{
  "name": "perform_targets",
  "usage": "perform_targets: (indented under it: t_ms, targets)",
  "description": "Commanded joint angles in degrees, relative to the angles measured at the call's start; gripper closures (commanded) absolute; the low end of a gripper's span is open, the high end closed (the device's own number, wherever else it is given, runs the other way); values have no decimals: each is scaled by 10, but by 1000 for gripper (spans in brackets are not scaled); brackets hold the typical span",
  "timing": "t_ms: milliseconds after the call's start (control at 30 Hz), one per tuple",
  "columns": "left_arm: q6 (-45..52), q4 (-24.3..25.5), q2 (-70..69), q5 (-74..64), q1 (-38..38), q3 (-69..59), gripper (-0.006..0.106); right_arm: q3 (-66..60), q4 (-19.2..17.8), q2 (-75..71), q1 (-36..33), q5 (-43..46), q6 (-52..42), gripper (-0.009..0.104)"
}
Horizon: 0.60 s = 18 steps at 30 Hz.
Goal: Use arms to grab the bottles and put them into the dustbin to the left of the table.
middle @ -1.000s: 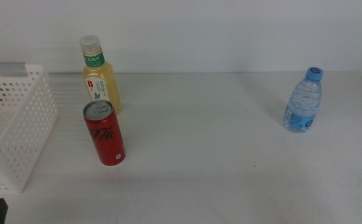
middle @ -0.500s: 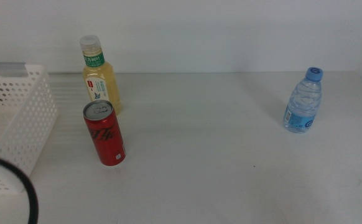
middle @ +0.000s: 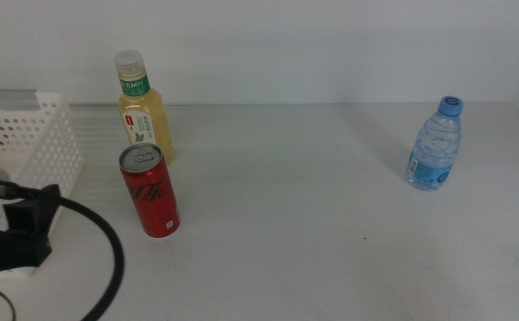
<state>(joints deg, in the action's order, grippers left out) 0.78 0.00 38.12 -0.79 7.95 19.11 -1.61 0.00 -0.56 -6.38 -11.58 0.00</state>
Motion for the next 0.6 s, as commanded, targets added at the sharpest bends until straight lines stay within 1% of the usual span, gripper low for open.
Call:
perform_targets:
  t_ms: [0,200,467,567]
  targets:
    - [-8,0,20,68,8,6,23,5,0,-15,4,44,-7,25]
    - [-8,0,57,160,31,-40,23,5,0,-15,4,44,-7,25]
    - [-12,0,86,262,80,-99,23,5,0,-15,4,44,-7,25]
    - [-22,0,95,286,86,-114,23,5,0,-15,4,44,-7,25]
